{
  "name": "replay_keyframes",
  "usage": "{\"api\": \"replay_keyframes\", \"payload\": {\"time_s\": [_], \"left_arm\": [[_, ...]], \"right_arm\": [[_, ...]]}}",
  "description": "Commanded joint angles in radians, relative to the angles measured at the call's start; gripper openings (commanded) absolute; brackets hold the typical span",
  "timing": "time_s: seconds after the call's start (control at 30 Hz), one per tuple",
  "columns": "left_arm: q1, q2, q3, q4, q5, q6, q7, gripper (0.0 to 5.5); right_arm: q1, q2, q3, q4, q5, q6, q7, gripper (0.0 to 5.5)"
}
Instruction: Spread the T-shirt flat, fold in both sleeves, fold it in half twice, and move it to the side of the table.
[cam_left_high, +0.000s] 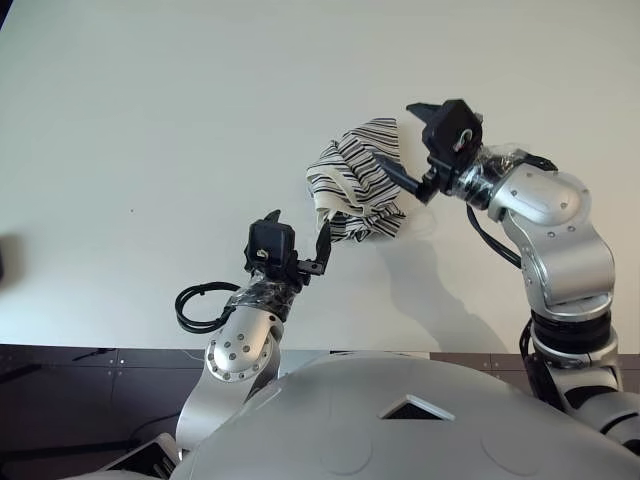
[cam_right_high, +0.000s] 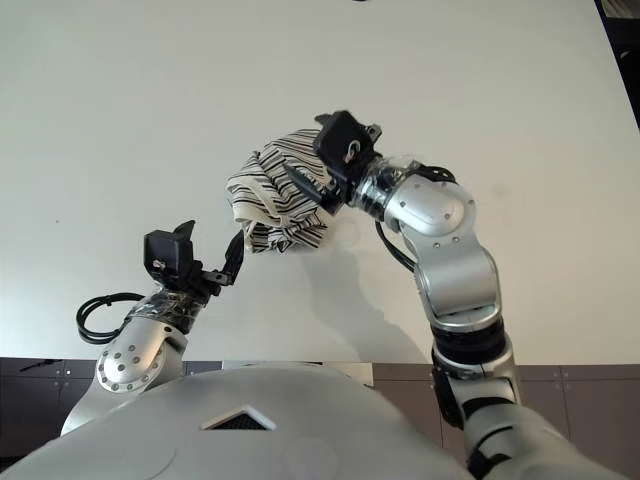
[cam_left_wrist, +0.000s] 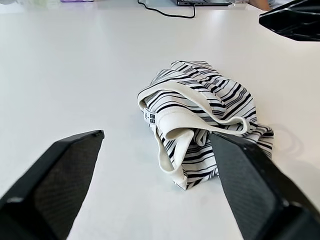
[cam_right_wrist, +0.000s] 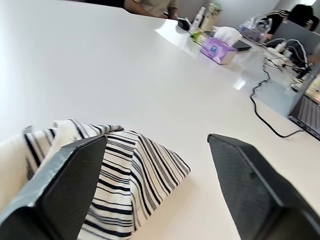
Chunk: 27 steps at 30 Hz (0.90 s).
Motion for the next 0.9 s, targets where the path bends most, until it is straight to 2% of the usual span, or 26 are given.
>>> {"api": "replay_keyframes", "payload": {"time_s": [0.03,0.2,0.33,0.47,0.6,0.77,0.9], "left_arm": [[-0.156,0.093,0.083,0.084,-0.048,0.045,-0.114,3.9],[-0.247,0.189,0.05,0.147,-0.106,0.123,-0.232,3.9],[-0.347,0.234,0.029,0.309,-0.077,0.062,-0.266,3.9],[-0.375,0.267,-0.027,0.51,0.03,-0.035,-0.221,3.9],[-0.376,0.289,-0.071,0.614,0.096,-0.121,-0.225,3.9],[-0.412,0.265,-0.028,0.711,0.101,-0.194,-0.213,3.9],[-0.411,0.28,-0.05,0.799,0.145,-0.244,-0.207,3.9]], "right_arm": [[0.101,-0.02,0.194,0.07,-0.128,-0.008,-0.082,3.71],[0.122,0.015,0.236,0.053,-0.137,0.012,-0.097,3.71],[0.101,0.052,0.277,0.138,-0.14,-0.015,-0.1,3.71],[0.057,0.049,0.29,0.198,-0.133,-0.058,-0.062,3.71],[-0.001,-0.029,0.298,0.321,-0.175,-0.155,-0.021,3.71],[-0.061,-0.118,0.284,0.498,-0.209,-0.304,0.028,3.71],[-0.08,-0.209,0.158,0.508,-0.13,-0.36,0.109,3.71]]}}
